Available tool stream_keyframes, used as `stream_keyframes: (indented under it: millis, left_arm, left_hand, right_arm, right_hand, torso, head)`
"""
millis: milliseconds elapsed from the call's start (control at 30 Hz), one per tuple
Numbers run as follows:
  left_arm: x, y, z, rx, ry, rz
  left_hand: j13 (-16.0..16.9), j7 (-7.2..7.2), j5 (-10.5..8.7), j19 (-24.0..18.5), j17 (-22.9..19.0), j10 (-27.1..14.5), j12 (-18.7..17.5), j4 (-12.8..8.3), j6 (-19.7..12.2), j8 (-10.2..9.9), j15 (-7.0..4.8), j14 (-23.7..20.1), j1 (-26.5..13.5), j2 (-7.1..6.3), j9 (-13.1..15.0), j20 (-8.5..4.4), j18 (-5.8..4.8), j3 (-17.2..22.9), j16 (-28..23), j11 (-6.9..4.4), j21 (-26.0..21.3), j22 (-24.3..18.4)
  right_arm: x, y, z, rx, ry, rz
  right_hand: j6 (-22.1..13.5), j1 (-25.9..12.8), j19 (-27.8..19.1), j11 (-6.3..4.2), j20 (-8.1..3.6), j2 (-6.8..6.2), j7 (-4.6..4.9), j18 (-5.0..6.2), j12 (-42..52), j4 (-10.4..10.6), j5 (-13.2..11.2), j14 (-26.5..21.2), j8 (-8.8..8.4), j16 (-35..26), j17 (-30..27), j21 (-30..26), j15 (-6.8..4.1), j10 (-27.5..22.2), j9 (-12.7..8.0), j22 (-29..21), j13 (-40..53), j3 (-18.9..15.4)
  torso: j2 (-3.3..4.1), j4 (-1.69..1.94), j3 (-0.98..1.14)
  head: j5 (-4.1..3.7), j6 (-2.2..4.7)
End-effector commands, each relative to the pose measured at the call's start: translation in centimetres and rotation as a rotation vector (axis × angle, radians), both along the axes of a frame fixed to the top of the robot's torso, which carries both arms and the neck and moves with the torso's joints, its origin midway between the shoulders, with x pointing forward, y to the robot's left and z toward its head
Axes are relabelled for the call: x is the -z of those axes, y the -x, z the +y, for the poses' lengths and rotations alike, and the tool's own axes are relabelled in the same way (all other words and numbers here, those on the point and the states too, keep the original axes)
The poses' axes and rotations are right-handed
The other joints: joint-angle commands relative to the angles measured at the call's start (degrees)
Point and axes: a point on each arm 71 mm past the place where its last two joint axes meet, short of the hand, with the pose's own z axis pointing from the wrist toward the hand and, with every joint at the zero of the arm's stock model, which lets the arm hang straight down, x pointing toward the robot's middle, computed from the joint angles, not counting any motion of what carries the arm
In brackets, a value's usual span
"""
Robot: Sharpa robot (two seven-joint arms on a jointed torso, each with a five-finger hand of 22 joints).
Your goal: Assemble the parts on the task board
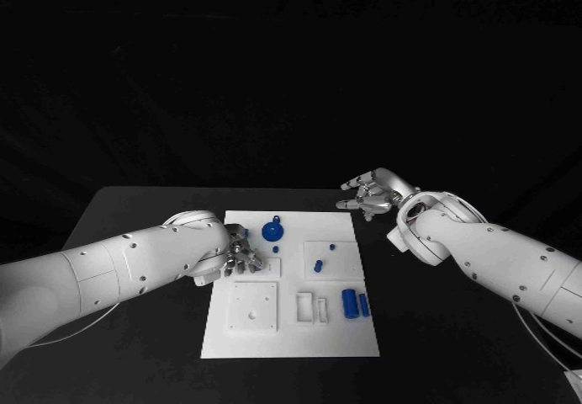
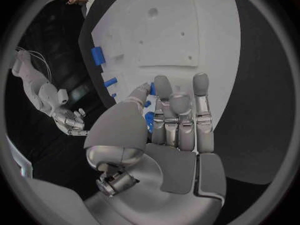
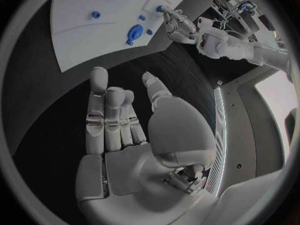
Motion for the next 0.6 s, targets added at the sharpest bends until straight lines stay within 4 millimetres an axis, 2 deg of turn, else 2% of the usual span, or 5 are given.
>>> stream_keyframes:
  millis: [33, 300, 367, 433, 600]
  left_arm:
    - [0.02, -0.05, 0.16, -0.009, -0.011, -0.008]
    - [0.0, -0.08, 0.2, -0.011, -0.01, -0.011]
    - [0.01, -0.08, 0.2, -0.01, -0.009, -0.011]
    - [0.01, -0.07, 0.19, -0.007, -0.008, -0.009]
    - [0.05, -0.01, 0.18, 0.0, -0.007, -0.003]
  left_hand:
    - [0.15, 0.18, -0.28, 0.05, -0.16, 1.96, -0.43, 0.63, 0.26, 0.06, -0.12, -0.51, 0.4, -0.5, -0.12, -0.68, -0.59, 0.02, -0.32, 0.22, -0.46, 0.94]
    - [0.37, 0.17, -0.91, 0.17, -0.29, 1.92, -0.57, 1.92, 0.36, 0.08, -0.15, -0.57, 0.12, -1.58, -0.09, -0.98, -0.92, -0.39, -0.22, 0.2, -0.73, 0.98]
    - [0.41, 0.25, -3.45, 0.15, -0.35, 1.9, -0.68, 2.97, 0.49, 0.08, -0.14, -0.68, -0.06, -2.75, -0.09, -1.07, -1.02, -0.39, -0.28, 0.23, -0.83, 0.98]
    - [0.51, 0.34, -6.45, 0.19, -0.44, 1.9, -0.83, 6.5, 0.86, 0.11, -0.15, -0.72, 0.23, -5.51, 0.08, -1.26, -1.28, 0.89, -0.29, 0.29, -1.02, 0.99]
    - [0.66, 0.57, -9.49, 0.11, -0.54, 1.83, -1.1, 9.56, 0.86, 0.1, -0.07, -1.0, 0.51, -8.2, 0.55, -1.33, -1.47, 0.33, -0.32, 0.48, -1.4, 0.98]
  right_arm:
    - [0.08, 0.03, 0.15, -0.016, 0.0, 0.004]
    - [0.19, 0.03, 0.17, -0.015, -0.001, 0.007]
    - [0.2, 0.03, 0.17, -0.015, -0.001, 0.008]
    - [0.22, 0.03, 0.16, -0.015, -0.001, 0.008]
    - [0.25, 0.02, 0.14, -0.014, -0.002, 0.009]
  right_hand:
    - [-0.36, -0.28, 1.82, -0.1, 0.0, -0.17, -0.04, 1.14, -0.06, 0.25, 0.18, -0.13, -0.18, -0.11, -0.1, -0.24, -0.21, -0.19, 0.0, -0.05, -0.04, 0.12]
    - [-0.47, -0.26, 1.84, -0.09, -0.01, -0.22, -0.03, 1.13, -0.06, 0.46, 0.2, -0.14, -0.18, -0.1, -0.11, -0.25, -0.21, -0.22, -0.01, -0.12, -0.07, 0.06]
    - [-0.47, -0.26, 1.84, -0.09, -0.01, -0.22, -0.03, 1.13, -0.06, 0.46, 0.2, -0.14, -0.18, -0.1, -0.11, -0.25, -0.21, -0.22, -0.01, -0.12, -0.07, 0.06]
    - [-0.47, -0.26, 1.84, -0.09, -0.01, -0.22, -0.03, 1.13, -0.06, 0.46, 0.2, -0.14, -0.18, -0.1, -0.11, -0.25, -0.21, -0.22, -0.01, -0.12, -0.07, 0.06]
    - [-0.66, -0.25, 1.84, -0.07, 0.0, -0.28, -0.02, 1.13, -0.07, 0.62, 0.25, -0.15, -0.19, -0.12, -0.13, -0.27, -0.2, -0.25, -0.01, -0.17, -0.09, -0.01]
  torso:
    - [0.01, -0.02, 0.03]
    - [0.0, -0.03, 0.05]
    - [0.01, -0.04, 0.03]
    - [0.02, -0.04, 0.02]
    - [0.01, 0.0, 0.01]
  head:
    - [-0.03, 0.0]
    - [-0.1, 0.03]
    - [-0.12, 0.06]
    - [-0.13, 0.06]
    - [-0.21, 0.08]
